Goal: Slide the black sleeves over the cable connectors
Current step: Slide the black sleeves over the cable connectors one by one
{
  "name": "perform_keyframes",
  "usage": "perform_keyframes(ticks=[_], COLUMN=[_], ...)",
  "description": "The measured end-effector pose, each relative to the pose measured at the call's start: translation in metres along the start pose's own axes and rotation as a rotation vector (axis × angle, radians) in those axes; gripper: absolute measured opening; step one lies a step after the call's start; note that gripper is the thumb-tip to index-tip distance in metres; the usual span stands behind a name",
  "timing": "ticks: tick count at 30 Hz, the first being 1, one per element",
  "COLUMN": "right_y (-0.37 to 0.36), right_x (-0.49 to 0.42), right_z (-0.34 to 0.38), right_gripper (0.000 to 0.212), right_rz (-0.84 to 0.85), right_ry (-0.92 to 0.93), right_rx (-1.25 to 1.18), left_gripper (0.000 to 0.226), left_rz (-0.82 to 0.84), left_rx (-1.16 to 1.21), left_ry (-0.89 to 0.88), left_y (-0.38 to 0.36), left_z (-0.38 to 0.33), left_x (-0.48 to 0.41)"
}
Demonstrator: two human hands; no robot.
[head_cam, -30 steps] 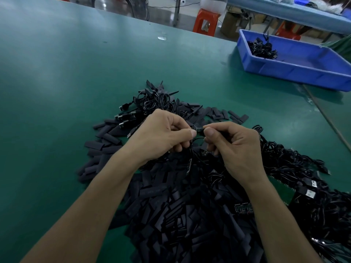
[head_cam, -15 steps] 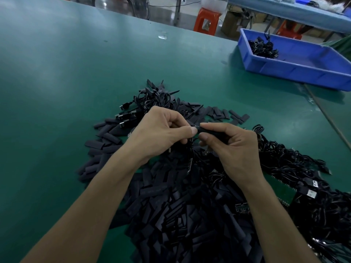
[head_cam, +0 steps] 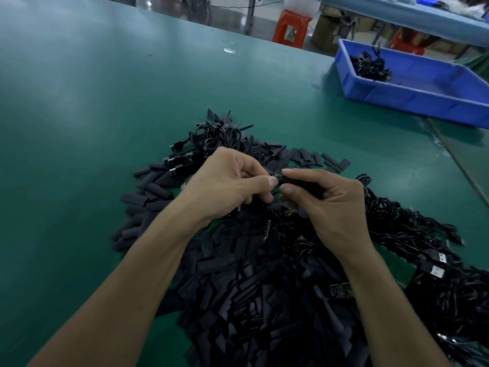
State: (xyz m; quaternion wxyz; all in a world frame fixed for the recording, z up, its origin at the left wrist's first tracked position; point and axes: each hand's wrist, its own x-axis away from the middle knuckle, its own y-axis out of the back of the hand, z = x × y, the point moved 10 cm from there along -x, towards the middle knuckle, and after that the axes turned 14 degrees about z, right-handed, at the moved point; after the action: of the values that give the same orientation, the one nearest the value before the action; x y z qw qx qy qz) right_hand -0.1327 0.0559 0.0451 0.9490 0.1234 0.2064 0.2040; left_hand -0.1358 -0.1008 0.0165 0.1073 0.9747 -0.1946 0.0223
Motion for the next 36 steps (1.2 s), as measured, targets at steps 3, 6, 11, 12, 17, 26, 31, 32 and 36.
perform_keyframes(ticks=[3, 6, 11, 12, 17, 26, 31, 32, 36], right_y=[0.002, 0.003, 0.002, 0.002, 0.001, 0.003, 0.024, 0.024, 0.018], right_x=[-0.003, -0.004, -0.001, 0.0, 0.002, 0.0, 0.015, 0.017, 0.02], right_z=[0.0, 0.002, 0.004, 0.005, 0.008, 0.003, -0.006, -0.007, -0.007], right_gripper=[0.025, 0.029, 0.027, 0.026, 0.025, 0.038, 0.029, 0.025, 0.026], right_rz=[0.041, 0.057, 0.033, 0.025, 0.023, -0.002, -0.327, -0.361, -0.402], right_ry=[0.004, 0.023, 0.042, 0.047, 0.064, 0.008, -0.059, -0.06, -0.075], right_rx=[0.048, 0.081, 0.107, 0.096, 0.078, 0.054, -0.005, -0.013, -0.01], left_gripper=[0.018, 0.018, 0.017, 0.017, 0.019, 0.016, 0.017, 0.017, 0.016], left_rz=[0.017, 0.006, 0.014, 0.017, 0.045, 0.12, 0.035, 0.023, -0.007], left_rx=[-0.053, -0.046, 0.003, 0.011, 0.011, 0.028, 0.015, 0.011, -0.011], left_ry=[-0.001, -0.004, 0.012, 0.019, 0.031, 0.025, 0.021, 0.022, 0.016], left_y=[-0.004, -0.004, -0.002, -0.002, -0.005, -0.014, -0.007, -0.006, -0.008], left_z=[0.0, -0.001, 0.0, 0.001, 0.004, 0.005, 0.005, 0.006, 0.006], left_x=[-0.001, -0.001, 0.0, 0.0, -0.001, -0.004, -0.003, -0.003, -0.003])
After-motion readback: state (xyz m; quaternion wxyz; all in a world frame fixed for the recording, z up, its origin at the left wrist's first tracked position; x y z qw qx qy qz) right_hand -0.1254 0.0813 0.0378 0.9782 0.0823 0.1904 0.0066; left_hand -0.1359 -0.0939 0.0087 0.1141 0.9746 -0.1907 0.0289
